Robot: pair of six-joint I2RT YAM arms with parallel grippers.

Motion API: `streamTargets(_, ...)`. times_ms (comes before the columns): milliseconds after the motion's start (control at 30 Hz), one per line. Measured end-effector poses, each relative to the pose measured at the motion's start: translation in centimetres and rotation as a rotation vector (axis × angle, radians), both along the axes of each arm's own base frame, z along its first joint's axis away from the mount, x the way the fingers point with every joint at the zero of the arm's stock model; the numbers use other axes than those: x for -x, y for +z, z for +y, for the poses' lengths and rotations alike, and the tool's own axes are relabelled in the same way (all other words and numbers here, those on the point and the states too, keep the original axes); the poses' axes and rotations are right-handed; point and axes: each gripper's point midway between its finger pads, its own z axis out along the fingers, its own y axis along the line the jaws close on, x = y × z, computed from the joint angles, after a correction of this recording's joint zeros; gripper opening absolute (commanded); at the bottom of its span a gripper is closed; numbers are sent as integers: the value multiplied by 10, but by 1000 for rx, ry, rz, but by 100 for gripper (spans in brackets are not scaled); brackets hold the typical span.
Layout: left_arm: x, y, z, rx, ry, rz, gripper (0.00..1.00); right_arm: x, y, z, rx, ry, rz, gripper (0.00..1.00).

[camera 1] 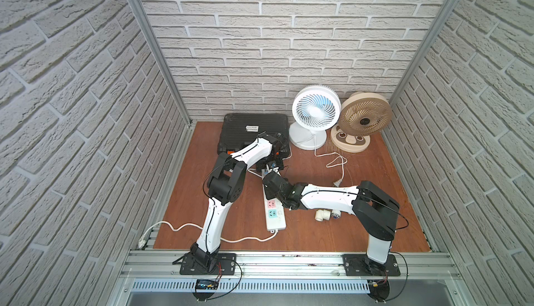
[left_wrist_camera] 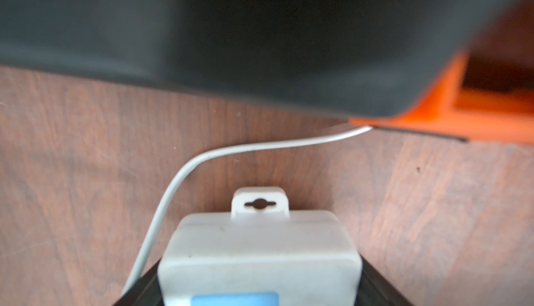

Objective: Unplug the desk fan from the power strip
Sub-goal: Remove the plug from the socket.

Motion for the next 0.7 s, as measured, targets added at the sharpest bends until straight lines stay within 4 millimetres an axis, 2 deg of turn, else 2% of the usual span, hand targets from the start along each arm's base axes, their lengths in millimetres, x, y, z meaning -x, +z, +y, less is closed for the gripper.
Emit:
streamTargets(367, 0, 0, 0, -1, -1, -1, 0, 0, 0, 0, 35, 4, -12, 3)
streamTargets(700, 0, 0, 0, 1, 2, 1, 0, 1, -1, -6, -8, -16, -32, 3)
